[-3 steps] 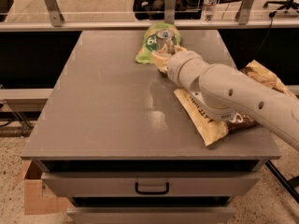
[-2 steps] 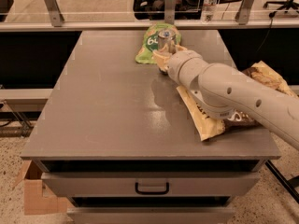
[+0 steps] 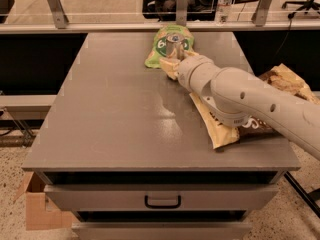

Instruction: Move redbull can near green rice chip bag

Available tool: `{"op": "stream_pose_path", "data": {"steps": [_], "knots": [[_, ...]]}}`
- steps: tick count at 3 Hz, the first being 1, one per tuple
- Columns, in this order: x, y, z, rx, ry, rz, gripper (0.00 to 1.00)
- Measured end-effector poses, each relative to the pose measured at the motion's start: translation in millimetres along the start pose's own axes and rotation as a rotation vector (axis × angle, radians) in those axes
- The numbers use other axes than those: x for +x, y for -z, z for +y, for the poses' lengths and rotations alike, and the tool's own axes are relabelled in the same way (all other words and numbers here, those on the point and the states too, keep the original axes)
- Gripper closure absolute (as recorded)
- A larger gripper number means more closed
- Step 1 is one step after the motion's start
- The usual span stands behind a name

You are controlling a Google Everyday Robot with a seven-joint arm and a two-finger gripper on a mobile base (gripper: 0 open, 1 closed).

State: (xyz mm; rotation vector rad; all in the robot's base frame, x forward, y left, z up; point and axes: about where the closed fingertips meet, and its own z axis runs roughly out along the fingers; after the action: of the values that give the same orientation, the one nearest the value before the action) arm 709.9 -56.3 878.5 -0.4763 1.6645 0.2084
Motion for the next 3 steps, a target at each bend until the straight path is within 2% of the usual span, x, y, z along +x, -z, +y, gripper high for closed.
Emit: {"op": "stream_pose_path", "data": {"steps": [1, 2, 3], "knots": [[-7.1, 6.9, 12.1, -0.04, -0.004, -0.015, 0.0], [-18.0, 28.6, 17.3, -0.063, -0.011, -0.032, 0.0], [-31.0, 66.5, 28.2, -0.089, -0.03, -0.027, 0.0]]}}
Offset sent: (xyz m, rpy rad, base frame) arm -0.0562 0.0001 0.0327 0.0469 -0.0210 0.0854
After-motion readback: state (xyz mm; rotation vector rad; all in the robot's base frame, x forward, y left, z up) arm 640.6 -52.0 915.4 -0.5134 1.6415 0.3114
